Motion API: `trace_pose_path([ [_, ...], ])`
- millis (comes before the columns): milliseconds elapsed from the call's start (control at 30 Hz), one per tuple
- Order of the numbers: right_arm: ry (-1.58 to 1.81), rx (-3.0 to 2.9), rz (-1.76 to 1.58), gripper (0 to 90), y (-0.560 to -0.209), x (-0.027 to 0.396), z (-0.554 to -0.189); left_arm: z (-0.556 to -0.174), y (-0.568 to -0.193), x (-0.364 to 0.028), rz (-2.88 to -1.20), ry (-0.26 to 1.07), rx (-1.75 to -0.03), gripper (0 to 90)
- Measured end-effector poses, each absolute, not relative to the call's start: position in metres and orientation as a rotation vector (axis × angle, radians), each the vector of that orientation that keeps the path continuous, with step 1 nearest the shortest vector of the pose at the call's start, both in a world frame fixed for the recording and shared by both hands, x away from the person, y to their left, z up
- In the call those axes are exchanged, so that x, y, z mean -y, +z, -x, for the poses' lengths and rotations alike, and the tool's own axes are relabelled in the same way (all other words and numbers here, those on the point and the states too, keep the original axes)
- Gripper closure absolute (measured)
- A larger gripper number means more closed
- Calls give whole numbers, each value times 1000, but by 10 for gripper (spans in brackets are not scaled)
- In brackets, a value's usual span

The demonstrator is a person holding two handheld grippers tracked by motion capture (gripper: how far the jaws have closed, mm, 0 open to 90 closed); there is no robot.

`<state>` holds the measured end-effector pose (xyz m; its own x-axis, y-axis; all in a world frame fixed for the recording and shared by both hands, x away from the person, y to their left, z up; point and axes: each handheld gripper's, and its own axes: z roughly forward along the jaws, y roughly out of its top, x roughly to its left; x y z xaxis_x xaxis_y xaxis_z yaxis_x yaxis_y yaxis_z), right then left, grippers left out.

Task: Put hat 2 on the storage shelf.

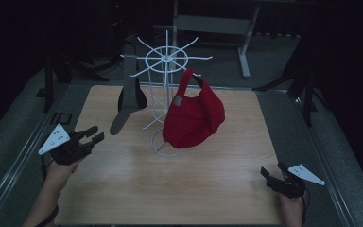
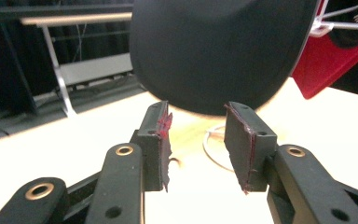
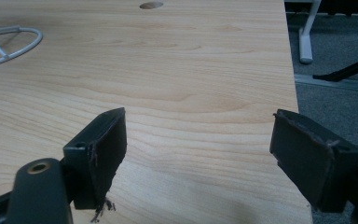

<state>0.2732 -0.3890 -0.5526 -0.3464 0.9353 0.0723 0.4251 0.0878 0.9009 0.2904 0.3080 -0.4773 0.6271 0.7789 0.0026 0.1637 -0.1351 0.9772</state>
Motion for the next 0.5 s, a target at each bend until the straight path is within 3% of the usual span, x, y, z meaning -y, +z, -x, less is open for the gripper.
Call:
trace_pose_path([
  [500,1215,-1830,-1337,183,-553,388,-273,-282,-525,-314,-1698,620,-884,608],
])
